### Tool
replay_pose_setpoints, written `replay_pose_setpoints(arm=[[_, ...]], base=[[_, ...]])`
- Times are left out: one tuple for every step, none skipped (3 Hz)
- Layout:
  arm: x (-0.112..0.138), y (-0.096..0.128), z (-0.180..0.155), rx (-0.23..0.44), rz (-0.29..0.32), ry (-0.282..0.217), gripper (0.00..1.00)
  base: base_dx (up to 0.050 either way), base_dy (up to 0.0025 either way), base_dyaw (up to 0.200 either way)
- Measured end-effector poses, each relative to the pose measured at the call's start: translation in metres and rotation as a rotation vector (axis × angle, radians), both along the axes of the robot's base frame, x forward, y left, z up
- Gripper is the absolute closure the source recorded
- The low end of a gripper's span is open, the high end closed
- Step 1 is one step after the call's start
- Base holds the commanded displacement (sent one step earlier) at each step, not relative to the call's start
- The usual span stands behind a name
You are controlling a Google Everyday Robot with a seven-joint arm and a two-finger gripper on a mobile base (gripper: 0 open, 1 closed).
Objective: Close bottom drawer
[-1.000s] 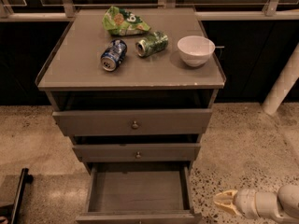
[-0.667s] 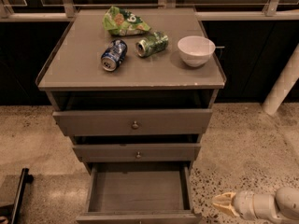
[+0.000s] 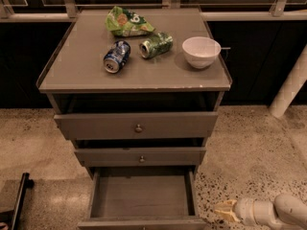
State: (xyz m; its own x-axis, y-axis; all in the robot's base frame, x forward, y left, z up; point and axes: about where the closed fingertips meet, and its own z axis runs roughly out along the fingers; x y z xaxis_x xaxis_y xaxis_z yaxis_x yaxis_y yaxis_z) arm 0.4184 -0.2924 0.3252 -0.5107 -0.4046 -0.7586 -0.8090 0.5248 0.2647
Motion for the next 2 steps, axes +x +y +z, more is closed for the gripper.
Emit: replay_pose_setpoints(arm=[[-0.0029,0.0003,-0.0232,0.039,-0.019,0.050,1.00],[-0.0031,0.0007,-0.0251,0.041,-0.020,0.051,1.00]], base=[[0.000,0.00000,0.000],[0.000,0.00000,0.000]])
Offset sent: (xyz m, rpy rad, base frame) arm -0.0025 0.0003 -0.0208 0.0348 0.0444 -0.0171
